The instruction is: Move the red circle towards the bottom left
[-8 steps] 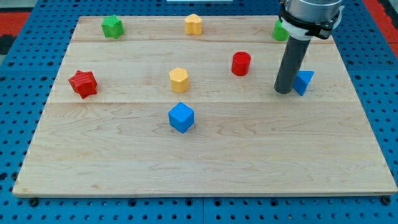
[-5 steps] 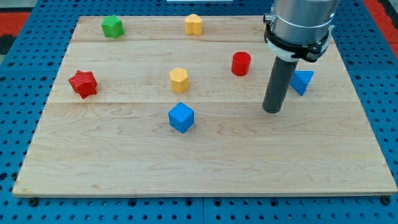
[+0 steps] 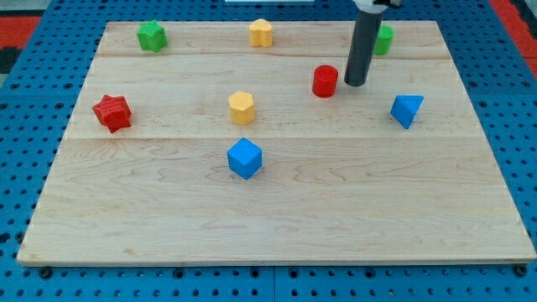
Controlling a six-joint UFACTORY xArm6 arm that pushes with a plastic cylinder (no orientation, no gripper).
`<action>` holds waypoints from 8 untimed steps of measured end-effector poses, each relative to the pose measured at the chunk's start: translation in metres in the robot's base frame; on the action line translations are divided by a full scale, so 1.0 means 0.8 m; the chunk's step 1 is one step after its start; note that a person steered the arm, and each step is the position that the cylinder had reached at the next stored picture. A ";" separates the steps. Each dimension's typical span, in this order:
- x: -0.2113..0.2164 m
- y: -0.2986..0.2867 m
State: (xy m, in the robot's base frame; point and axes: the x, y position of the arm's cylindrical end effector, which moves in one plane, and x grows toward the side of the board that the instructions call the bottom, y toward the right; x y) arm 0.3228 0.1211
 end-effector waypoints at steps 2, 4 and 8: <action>0.109 -0.177; 0.164 -0.340; 0.202 -0.286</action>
